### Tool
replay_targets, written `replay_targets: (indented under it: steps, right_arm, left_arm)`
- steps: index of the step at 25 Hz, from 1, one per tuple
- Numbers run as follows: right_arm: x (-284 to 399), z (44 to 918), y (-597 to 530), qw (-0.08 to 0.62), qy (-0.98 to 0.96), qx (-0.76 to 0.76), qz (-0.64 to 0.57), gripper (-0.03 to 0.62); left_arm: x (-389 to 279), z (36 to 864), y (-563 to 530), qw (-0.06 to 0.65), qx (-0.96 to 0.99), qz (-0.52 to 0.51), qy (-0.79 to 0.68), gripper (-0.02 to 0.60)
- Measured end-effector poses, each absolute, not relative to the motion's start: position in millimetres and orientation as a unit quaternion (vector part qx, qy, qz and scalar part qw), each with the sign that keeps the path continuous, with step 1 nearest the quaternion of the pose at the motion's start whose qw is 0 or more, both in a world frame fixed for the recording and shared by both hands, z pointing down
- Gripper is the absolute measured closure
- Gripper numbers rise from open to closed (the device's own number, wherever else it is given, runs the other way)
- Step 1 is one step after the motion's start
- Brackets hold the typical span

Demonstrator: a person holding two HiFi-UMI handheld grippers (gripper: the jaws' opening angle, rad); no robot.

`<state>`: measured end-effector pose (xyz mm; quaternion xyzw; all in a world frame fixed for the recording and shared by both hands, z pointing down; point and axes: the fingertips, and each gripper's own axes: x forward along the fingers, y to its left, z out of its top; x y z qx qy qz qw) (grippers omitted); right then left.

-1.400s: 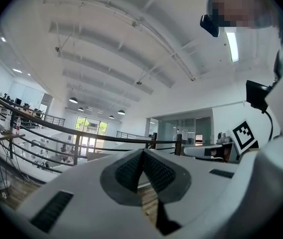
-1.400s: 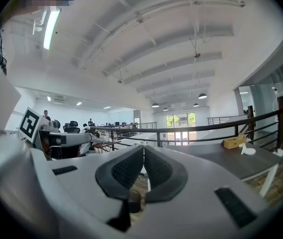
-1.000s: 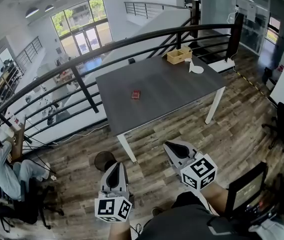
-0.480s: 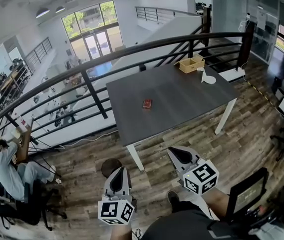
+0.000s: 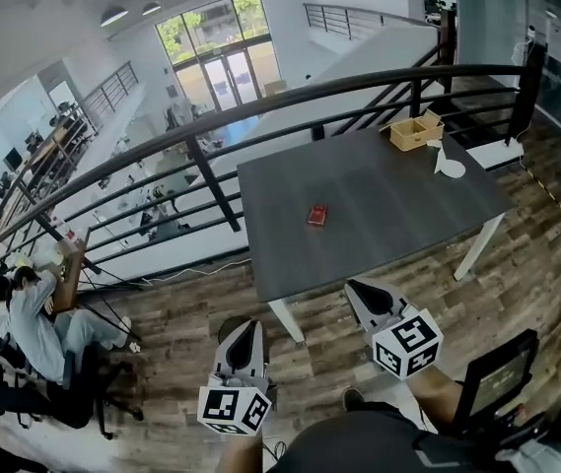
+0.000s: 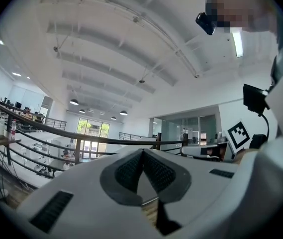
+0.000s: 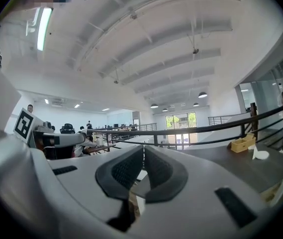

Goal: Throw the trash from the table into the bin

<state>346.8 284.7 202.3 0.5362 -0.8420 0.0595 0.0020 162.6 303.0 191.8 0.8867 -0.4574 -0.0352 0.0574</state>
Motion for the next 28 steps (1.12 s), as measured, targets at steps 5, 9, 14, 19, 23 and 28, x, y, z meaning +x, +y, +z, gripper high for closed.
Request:
replay_targets:
  steps: [5,9,14,19,23,28]
  right_arm:
    - [367.1,211.2,247.0,0.000,-0.845,0.531,0.069,0.582]
    - [370.5,220.8,222.6,0.001,-0.851,0.519,0.080,0.582]
    - [363.7,223.1,194.5,-0.002,-0.851,0.519,0.082,0.582]
    - [342.8,222.8,157.3,0.001,-0.846,0.526,0.089,0.582]
    - [316.5,216.2,131.3,-0.008,-0.841,0.536,0.072,0.582]
    - [290.2,215.8,95.1,-0.008,-0.827,0.559,0.059,0.580]
  left_arm:
    - [174.0,200.3,273.8,0.063,0.873,-0.021,-0.484,0.572]
    - [176.0,205.8,251.7,0.070,0.866,-0.017,-0.495,0.572]
    - [168.4,208.0,224.4,0.075,0.864,-0.016,-0.497,0.572]
    - [153.4,208.8,182.3,0.080,0.871,-0.020,-0.485,0.572]
    - [129.8,213.5,150.2,0.082,0.878,-0.029,-0.470,0.572]
    - [103.8,219.0,113.8,0.077,0.889,-0.033,-0.450,0.572]
